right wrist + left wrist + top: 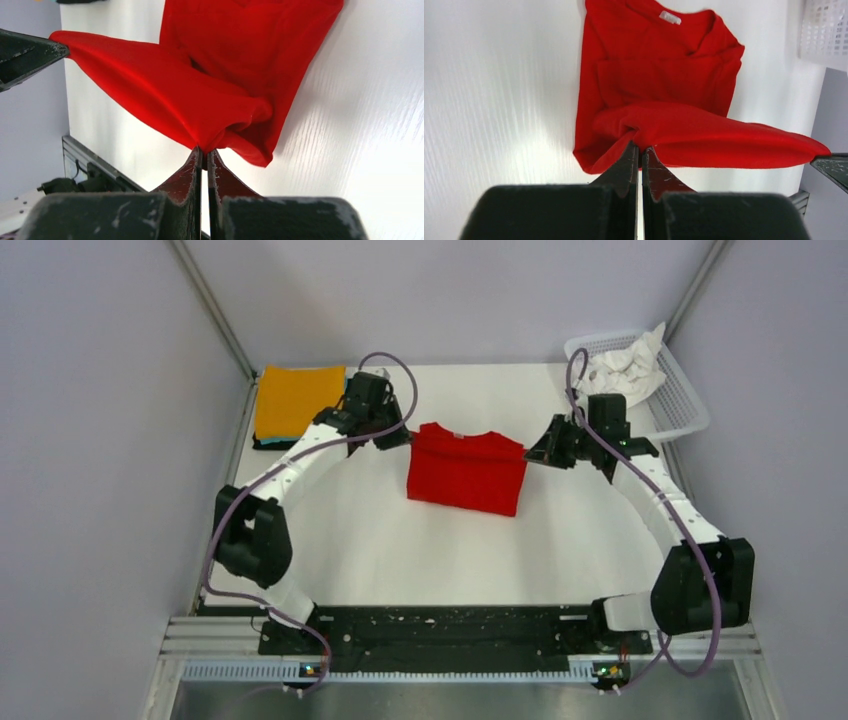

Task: Fold and stack the t-shirts
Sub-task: Fold the long partially folded tshirt into a neat square

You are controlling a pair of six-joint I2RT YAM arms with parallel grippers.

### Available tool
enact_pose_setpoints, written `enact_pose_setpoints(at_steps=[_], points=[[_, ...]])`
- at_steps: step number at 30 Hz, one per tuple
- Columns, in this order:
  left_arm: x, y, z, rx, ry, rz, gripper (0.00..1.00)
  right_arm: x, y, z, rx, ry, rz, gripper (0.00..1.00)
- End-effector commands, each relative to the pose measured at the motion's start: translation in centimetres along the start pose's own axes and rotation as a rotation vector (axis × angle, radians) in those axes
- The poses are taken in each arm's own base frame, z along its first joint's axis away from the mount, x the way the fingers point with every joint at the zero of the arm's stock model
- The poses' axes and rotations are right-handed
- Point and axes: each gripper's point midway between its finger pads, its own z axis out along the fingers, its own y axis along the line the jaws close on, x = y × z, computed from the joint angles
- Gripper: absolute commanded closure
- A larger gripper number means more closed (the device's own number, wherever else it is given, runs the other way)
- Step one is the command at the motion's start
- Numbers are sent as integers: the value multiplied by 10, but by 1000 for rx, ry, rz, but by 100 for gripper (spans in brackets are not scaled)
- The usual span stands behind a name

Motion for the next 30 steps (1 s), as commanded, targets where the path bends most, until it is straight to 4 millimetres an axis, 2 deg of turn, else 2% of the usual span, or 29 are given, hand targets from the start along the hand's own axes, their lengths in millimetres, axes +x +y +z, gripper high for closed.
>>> enact_pose_setpoints(at_steps=[1, 5, 9, 21, 23, 24, 27, 28, 30], points=[[-51, 4, 13, -32, -103, 33, 100, -69, -1, -5, -3, -191, -30, 100], [-63, 12, 37, -45, -88, 45, 100, -83, -9, 8, -6, -205, -13, 100], [-73, 11, 56, -13, -64, 52, 100, -91, -25, 25, 22, -197, 29, 100], [-89, 34, 118, -40, -19, 70, 100, -101, -78, 94, 96, -123, 105, 100], [-89, 36, 131, -30, -9, 73, 91, -104, -88, 104, 119, -119, 115, 100], [-90, 35, 136, -22, -6, 74, 82, -107, -92, 109, 129, -119, 117, 100], [-94, 31, 145, 12, 0, 75, 55, -116, -101, 120, 153, -124, 120, 91], [-96, 28, 145, 28, 0, 75, 43, -119, -103, 122, 161, -128, 122, 82], [-101, 22, 140, 54, -5, 85, 21, -127, -100, 120, 159, -141, 116, 39]])
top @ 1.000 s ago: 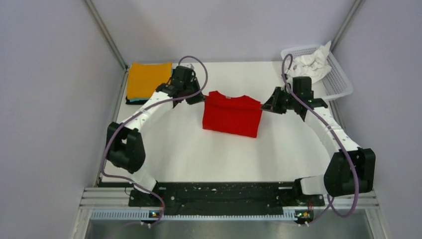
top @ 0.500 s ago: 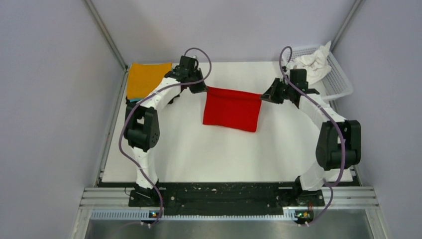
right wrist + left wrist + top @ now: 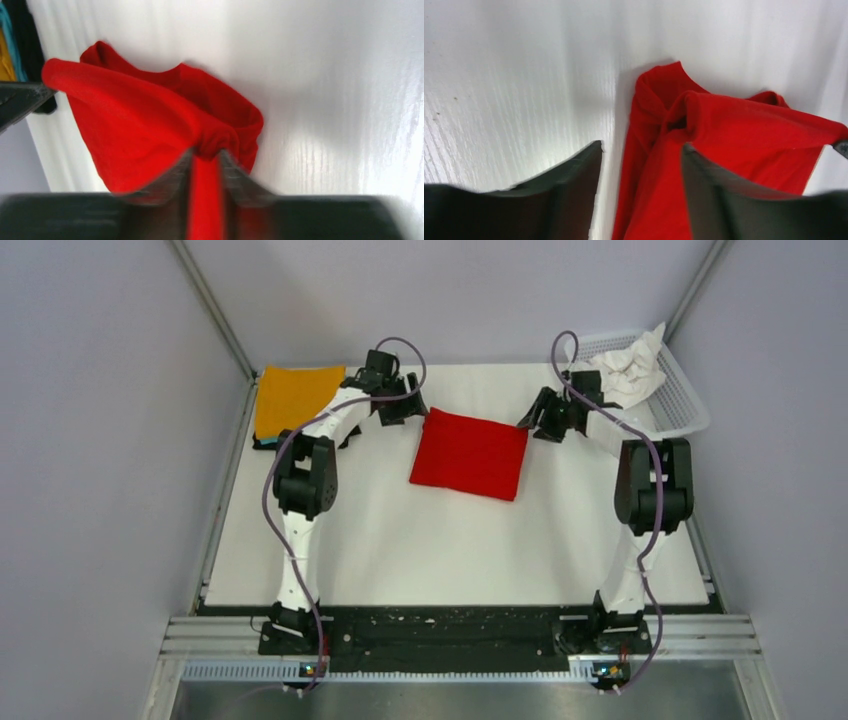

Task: Fold and stack the t-shirts
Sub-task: Fold the long partially folded tshirt into a neat square, then put the neatly folded tshirt into the corner of the board with the left arm

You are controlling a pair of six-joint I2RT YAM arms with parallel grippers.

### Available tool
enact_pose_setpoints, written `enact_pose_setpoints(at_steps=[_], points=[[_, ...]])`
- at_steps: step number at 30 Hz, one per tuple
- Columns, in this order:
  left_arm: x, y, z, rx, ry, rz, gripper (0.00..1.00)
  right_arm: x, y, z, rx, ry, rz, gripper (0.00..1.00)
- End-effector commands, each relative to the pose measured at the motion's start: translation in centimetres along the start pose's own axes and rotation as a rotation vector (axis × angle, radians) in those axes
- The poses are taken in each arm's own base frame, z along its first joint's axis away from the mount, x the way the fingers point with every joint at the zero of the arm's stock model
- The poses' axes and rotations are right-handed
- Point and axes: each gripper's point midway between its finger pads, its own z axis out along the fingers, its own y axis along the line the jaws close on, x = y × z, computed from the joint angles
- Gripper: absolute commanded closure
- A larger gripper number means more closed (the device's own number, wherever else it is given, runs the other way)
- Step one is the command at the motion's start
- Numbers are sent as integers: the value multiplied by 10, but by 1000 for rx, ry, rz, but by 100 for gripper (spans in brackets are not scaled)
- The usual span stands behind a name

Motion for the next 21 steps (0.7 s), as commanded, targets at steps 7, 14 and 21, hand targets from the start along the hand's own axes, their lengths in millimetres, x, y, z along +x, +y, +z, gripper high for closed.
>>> enact_pose_setpoints(at_steps=[7, 14, 21], points=[[-5, -14, -37, 96, -28, 64, 2, -42, 31, -53, -52, -187, -76, 1], [45, -7, -35, 89, 62, 89, 1, -14, 45, -114, -88, -285, -132, 1], [62, -16, -9, 95, 103, 98, 18, 4, 39, -140, -52, -309, -161, 1]])
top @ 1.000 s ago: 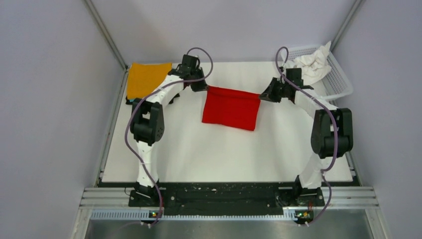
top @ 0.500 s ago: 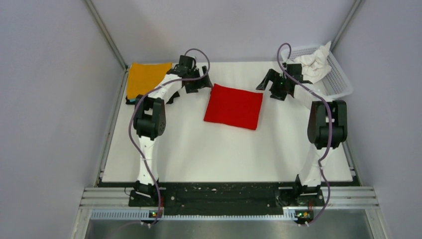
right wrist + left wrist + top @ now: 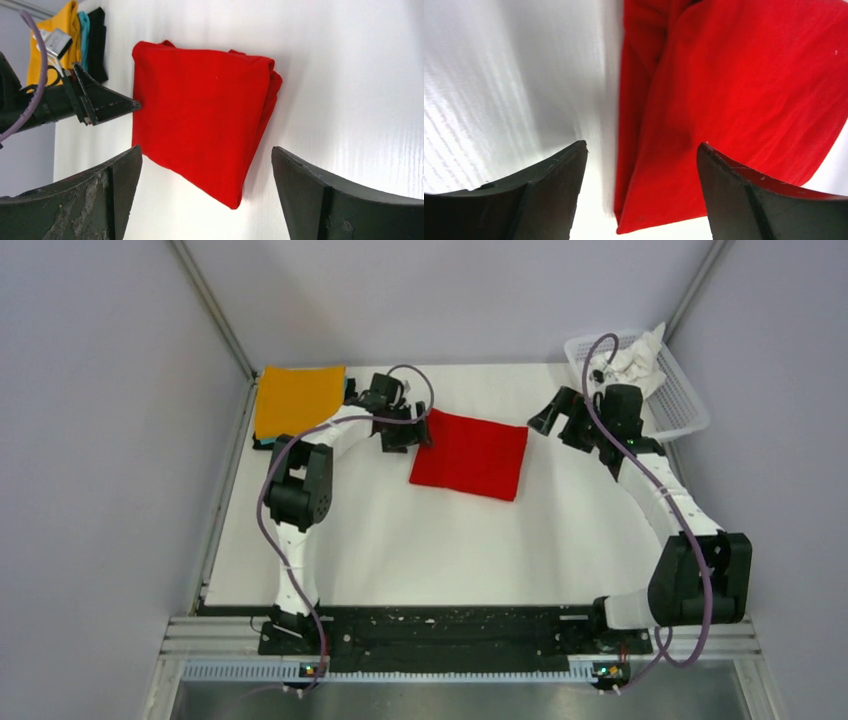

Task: Fold and stack the t-shirts
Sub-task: Put the neatly folded tshirt into the corner of the board with the left arm

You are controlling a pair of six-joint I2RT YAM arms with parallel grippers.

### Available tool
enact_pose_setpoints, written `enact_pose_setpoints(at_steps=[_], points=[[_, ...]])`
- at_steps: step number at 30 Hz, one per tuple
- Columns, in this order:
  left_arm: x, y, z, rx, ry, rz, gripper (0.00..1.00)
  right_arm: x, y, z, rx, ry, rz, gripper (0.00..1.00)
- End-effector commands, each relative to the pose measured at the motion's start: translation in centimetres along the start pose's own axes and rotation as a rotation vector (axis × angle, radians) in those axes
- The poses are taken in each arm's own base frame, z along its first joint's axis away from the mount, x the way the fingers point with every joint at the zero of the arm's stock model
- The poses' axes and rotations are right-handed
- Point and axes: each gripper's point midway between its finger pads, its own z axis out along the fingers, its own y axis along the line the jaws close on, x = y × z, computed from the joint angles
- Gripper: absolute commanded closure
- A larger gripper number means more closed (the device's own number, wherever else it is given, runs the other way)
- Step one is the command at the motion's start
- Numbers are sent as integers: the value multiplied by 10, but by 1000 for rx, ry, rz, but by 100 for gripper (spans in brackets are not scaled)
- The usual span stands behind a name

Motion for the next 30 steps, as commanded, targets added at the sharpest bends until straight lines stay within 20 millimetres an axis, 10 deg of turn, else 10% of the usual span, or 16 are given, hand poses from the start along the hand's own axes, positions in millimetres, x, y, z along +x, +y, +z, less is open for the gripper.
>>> enact_pose_setpoints(at_steps=[1, 10, 19, 30], points=[[-14, -23, 8, 55, -48, 48, 21, -3, -5, -13, 27, -43, -52, 1], [20, -28, 58, -64, 26, 70, 43, 0, -21, -28, 110, -78, -114, 1], [29, 7, 67, -506, -7, 148, 100, -5, -22, -40, 137, -126, -150, 1], [-71, 36, -34, -822, -319, 293, 100, -4, -21, -39, 124, -126, -162, 1]])
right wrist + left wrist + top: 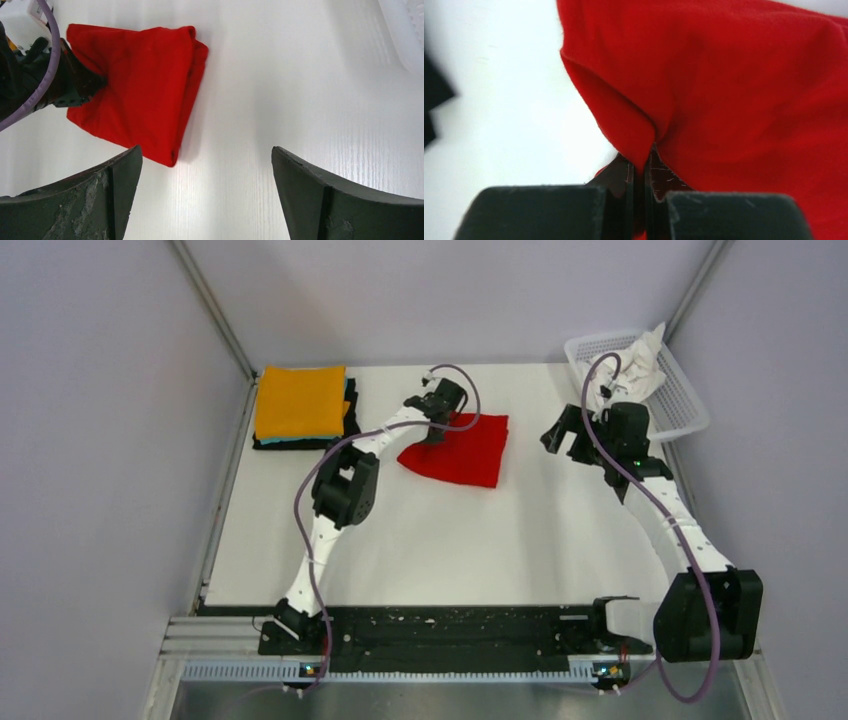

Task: Fold and stack the t-shirts
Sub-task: Put the neatly folded tshirt into the corner of the board with the left arm

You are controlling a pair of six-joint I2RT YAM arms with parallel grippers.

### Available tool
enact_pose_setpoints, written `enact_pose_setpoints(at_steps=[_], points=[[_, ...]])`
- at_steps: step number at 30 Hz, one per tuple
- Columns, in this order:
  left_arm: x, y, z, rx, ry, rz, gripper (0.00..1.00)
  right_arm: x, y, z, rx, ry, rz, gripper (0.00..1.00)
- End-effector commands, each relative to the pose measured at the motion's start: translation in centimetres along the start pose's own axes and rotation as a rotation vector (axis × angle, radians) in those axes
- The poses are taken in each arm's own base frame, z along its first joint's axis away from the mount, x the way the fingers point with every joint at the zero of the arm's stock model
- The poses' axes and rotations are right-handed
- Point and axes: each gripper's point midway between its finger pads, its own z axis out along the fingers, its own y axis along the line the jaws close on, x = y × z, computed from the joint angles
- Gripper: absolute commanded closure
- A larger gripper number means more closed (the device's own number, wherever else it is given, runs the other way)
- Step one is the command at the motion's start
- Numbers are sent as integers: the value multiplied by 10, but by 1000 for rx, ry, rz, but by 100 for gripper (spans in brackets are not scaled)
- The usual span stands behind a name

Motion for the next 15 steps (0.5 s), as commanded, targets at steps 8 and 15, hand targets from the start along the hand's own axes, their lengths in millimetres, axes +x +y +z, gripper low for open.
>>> enact_pose_setpoints(at_steps=[8, 15], points=[[-90, 153, -57, -341, -191, 96, 100, -14, 1, -5, -3, -57, -34, 1], [-126, 196, -91, -412, -270, 141, 100, -15, -2, -7, 12, -71, -42, 1]])
